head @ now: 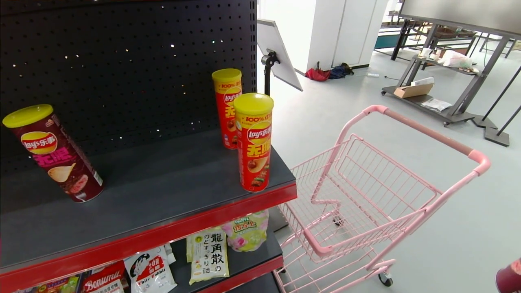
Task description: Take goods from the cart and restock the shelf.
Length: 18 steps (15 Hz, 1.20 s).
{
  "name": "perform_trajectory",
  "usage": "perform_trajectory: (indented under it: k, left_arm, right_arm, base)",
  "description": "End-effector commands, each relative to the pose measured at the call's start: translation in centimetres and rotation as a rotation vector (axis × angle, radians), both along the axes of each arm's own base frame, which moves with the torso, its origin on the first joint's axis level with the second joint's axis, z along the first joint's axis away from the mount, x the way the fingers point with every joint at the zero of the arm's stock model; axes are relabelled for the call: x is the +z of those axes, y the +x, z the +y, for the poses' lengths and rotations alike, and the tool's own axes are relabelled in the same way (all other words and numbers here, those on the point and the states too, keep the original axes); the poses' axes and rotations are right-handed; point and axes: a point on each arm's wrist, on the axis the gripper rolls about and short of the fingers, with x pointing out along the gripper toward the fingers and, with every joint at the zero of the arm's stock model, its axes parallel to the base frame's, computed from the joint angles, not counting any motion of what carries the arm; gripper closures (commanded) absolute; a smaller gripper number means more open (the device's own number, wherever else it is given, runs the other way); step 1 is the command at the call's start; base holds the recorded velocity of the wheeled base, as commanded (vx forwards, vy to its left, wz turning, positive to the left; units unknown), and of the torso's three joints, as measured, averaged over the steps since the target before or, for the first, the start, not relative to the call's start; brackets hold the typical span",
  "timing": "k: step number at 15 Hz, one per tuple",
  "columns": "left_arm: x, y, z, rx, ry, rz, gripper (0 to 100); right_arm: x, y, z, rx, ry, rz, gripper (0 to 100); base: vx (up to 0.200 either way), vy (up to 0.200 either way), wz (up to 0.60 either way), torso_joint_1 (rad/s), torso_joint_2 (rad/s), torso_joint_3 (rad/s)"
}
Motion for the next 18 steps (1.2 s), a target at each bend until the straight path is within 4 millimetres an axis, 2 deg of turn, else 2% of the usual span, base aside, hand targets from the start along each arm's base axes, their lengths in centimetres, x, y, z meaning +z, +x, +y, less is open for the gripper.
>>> perform_trajectory:
  k: [1,11,18]
  left_arm:
    - [0.0,0.0,0.0,0.0,0.001,0.0,0]
    - [0.0,0.0,0.0,0.0,0.001,0.0,0]
    - [0.0,0.0,0.0,0.0,0.001,0.0,0]
  right_arm:
    - [-0.02,0.21,0.02,0.001,-0.002,0.011,100]
    - [-0.24,0.88,0.09,0.015,-0.038,0.04,100]
    - [-0.84,0.78,0.08,0.017,-0.049,0.052,100]
  base:
    - [0.0,0.0,0.0,0.163,-0.38,-0.222]
    - [0.0,0.0,0.0,0.154,-0.35,-0.202]
    - [0.0,0.0,0.6,0.013,-0.02,-0.016]
